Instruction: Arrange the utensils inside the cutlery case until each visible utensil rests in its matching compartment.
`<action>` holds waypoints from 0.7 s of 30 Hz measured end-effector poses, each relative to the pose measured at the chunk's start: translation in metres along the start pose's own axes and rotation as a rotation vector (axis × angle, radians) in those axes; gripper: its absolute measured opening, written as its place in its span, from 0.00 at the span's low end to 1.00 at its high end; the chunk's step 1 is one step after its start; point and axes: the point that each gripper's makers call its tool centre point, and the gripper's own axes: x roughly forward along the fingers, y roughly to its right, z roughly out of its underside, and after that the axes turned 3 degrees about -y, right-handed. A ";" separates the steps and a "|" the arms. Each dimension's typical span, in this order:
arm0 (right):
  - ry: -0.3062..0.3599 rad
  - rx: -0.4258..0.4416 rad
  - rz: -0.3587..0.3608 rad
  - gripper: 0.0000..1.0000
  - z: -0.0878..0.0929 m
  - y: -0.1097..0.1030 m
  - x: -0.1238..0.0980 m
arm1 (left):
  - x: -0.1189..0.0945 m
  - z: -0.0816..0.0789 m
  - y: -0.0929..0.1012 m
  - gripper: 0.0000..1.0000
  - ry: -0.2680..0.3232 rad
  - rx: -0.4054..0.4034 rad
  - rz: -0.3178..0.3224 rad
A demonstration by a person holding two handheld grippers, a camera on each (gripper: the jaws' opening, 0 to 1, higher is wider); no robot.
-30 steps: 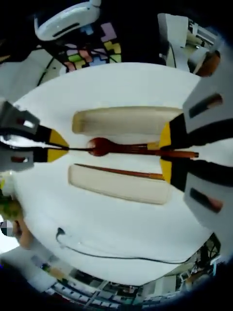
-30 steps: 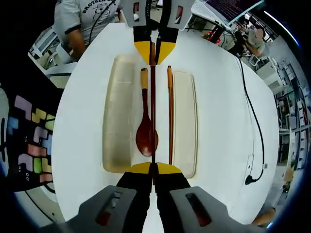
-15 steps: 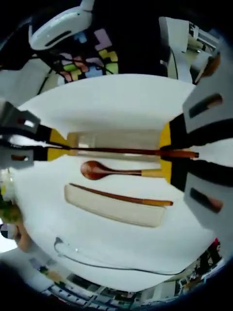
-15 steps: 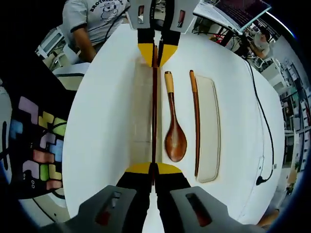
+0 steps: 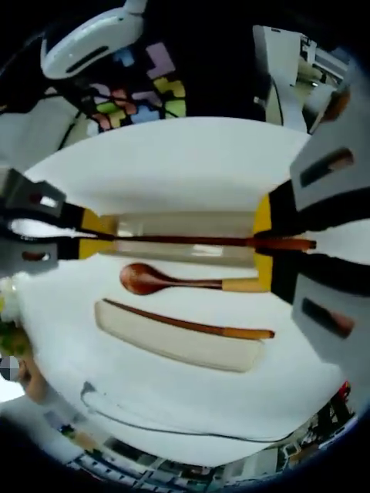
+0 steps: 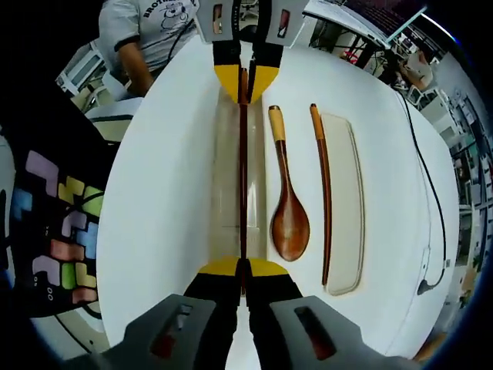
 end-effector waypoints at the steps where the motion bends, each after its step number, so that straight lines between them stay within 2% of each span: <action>1: 0.002 0.000 -0.003 0.00 0.000 -0.001 0.001 | 0.001 0.001 0.000 0.06 -0.001 -0.001 0.001; 5: 0.009 -0.008 -0.009 0.00 -0.001 -0.003 0.006 | 0.008 0.005 0.000 0.06 -0.018 0.006 0.000; 10: 0.000 -0.003 -0.024 0.00 0.003 -0.004 0.013 | 0.009 0.002 0.001 0.06 0.006 -0.011 0.007; 21: -0.006 -0.010 -0.046 0.00 0.004 -0.006 0.019 | 0.017 0.004 0.004 0.06 -0.012 -0.009 0.022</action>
